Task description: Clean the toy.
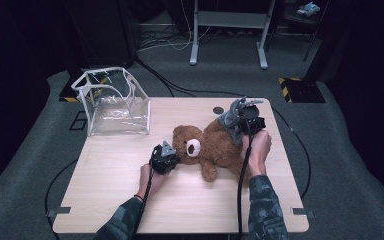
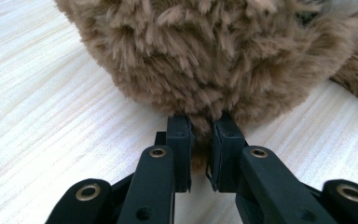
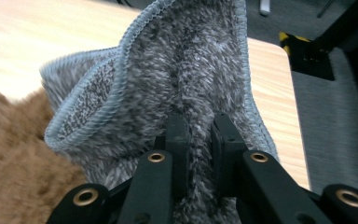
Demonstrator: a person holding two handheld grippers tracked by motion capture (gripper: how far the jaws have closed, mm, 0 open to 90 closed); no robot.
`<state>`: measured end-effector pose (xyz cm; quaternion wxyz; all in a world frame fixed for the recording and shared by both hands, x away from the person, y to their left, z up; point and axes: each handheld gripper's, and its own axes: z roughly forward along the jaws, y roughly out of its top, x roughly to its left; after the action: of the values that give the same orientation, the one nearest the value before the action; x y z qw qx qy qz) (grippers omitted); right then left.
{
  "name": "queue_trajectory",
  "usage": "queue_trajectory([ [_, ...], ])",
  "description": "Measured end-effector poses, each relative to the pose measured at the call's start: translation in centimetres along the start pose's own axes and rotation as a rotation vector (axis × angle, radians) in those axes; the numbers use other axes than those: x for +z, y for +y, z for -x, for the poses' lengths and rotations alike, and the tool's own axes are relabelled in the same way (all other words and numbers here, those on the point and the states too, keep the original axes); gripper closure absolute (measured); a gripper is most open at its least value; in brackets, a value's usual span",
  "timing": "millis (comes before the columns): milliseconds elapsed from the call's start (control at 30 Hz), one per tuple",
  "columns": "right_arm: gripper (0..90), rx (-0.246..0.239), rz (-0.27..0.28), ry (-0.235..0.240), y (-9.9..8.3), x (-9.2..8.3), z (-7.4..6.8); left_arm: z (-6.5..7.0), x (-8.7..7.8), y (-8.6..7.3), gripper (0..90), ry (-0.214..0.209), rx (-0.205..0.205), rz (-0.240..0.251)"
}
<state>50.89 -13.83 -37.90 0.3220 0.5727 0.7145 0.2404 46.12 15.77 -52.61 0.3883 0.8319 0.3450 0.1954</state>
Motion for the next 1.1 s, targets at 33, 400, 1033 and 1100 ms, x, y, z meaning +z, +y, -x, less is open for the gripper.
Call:
queue_trajectory([
  [33, 79.8, -0.002, -0.025, 0.007, 0.0, 0.3, -0.4, 0.0, 0.0, 0.0, 80.2, 0.000, 0.001, -0.001],
  [400, 79.9, 0.100, -0.047, 0.180, 0.0, 3.0, -2.0, 0.1, 0.0, 0.0, 80.2, 0.002, 0.004, -0.005],
  [1033, 80.3, -0.008, 0.002, 0.422, 1.0, 3.4, -8.6, 0.1, 0.0, 0.0, 80.2, 0.010, 0.013, -0.006],
  [1100, 80.2, -0.004, 0.026, 0.477, 1.1, 3.0, -8.5, 0.1, 0.0, 0.0, 80.2, 0.002, 0.015, -0.008],
])
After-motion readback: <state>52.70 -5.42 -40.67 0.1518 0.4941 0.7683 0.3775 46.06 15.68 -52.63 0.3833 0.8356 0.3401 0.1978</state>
